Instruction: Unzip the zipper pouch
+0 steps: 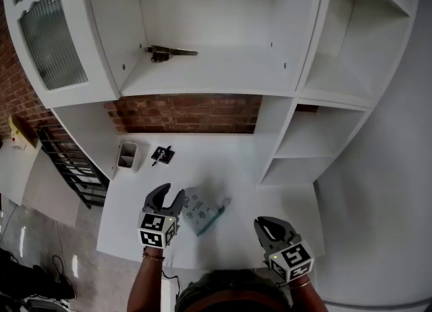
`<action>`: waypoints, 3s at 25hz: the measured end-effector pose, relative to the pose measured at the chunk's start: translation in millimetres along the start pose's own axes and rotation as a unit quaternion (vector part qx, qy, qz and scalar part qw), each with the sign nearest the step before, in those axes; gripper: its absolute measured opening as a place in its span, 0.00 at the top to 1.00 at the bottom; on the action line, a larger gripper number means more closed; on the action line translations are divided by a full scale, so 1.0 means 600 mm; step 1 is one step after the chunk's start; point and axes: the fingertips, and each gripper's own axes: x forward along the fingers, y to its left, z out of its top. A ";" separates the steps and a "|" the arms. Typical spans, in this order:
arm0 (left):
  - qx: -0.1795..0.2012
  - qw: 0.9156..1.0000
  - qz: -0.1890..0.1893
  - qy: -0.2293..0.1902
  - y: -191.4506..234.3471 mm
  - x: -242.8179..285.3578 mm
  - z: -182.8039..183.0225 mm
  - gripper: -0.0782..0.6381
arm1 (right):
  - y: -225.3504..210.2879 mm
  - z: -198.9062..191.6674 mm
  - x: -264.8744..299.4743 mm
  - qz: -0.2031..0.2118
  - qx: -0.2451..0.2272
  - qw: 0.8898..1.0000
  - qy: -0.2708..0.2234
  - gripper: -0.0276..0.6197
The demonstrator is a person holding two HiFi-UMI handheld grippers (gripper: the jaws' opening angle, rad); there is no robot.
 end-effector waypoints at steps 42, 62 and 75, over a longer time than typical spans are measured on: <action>-0.086 0.984 0.158 0.009 0.040 -0.349 -0.112 0.85 | 0.192 0.058 0.183 0.175 -0.068 0.982 -0.007 0.92; -0.082 0.986 0.144 0.006 0.006 -0.349 -0.116 0.89 | 0.191 0.047 0.169 0.180 -0.069 0.981 -0.008 0.95; -0.119 0.982 0.149 -0.005 0.016 -0.341 -0.119 0.89 | 0.196 0.041 0.186 0.185 -0.078 0.980 0.000 0.96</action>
